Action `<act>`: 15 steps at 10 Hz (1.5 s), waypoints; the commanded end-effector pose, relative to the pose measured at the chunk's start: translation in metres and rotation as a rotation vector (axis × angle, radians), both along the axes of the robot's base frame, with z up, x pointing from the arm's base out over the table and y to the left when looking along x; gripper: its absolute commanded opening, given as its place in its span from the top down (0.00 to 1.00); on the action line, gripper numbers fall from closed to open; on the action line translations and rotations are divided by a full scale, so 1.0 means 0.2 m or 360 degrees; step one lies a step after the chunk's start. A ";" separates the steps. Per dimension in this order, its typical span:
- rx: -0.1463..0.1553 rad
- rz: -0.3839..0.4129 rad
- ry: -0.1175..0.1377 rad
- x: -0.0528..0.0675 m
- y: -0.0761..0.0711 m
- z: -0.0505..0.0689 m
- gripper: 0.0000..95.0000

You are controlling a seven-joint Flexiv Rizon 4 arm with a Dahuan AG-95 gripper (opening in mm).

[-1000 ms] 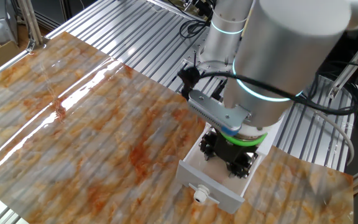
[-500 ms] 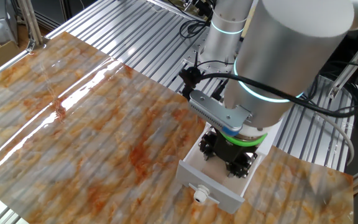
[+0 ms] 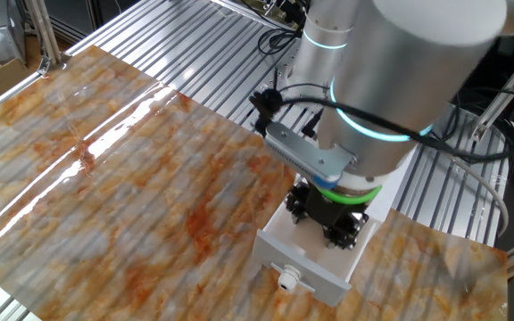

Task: Take something out of a drawer

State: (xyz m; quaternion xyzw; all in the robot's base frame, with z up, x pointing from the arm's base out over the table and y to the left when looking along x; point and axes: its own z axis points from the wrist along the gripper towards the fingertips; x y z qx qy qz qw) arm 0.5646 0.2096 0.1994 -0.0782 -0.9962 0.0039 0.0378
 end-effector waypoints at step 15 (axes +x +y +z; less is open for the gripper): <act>0.0013 -0.0021 0.0087 0.05 -0.15 0.24 1.00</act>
